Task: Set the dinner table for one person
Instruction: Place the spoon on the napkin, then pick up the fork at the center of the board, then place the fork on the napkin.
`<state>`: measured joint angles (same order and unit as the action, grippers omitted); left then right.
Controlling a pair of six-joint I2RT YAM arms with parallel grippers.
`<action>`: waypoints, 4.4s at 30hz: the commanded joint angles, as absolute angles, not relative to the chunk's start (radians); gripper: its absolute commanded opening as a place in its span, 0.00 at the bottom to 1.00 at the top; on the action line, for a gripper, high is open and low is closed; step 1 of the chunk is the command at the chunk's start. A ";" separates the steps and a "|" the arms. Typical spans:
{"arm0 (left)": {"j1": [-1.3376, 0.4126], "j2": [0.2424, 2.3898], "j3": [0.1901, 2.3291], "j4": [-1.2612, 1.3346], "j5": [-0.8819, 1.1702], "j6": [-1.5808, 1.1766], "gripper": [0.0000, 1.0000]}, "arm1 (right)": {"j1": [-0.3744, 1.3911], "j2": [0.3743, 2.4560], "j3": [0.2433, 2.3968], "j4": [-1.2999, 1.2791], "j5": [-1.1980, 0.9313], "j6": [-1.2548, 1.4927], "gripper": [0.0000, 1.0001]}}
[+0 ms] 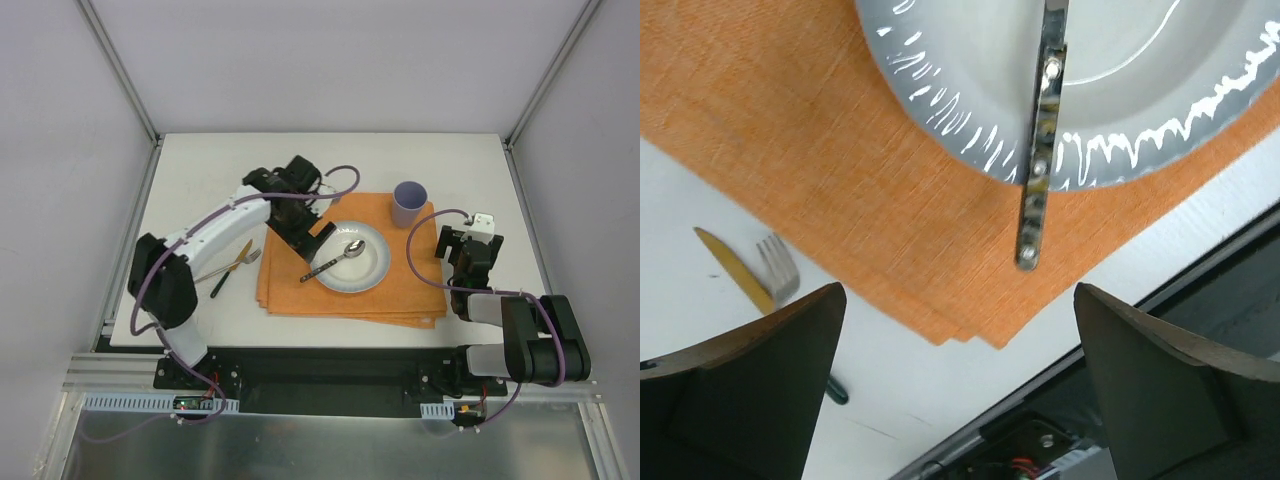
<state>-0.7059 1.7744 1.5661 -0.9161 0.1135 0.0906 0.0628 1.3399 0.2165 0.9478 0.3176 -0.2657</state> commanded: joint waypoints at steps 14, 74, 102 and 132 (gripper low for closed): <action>-0.069 1.568 1.054 -0.856 0.448 0.925 0.99 | 0.063 1.327 0.219 1.008 0.331 -0.264 0.96; -0.185 1.555 1.379 -0.862 0.054 0.260 0.00 | 0.063 1.327 0.219 1.008 0.330 -0.264 0.96; -0.373 1.852 1.514 -0.936 0.025 -0.239 0.00 | 0.063 1.327 0.219 1.008 0.333 -0.264 0.96; -0.437 2.066 1.664 -0.796 0.253 -0.414 0.00 | 0.063 1.327 0.219 1.009 0.331 -0.264 0.96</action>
<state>-0.4259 2.0171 1.6234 -0.7807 0.1326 -0.3828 0.0628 1.3399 0.2165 0.9482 0.3176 -0.2657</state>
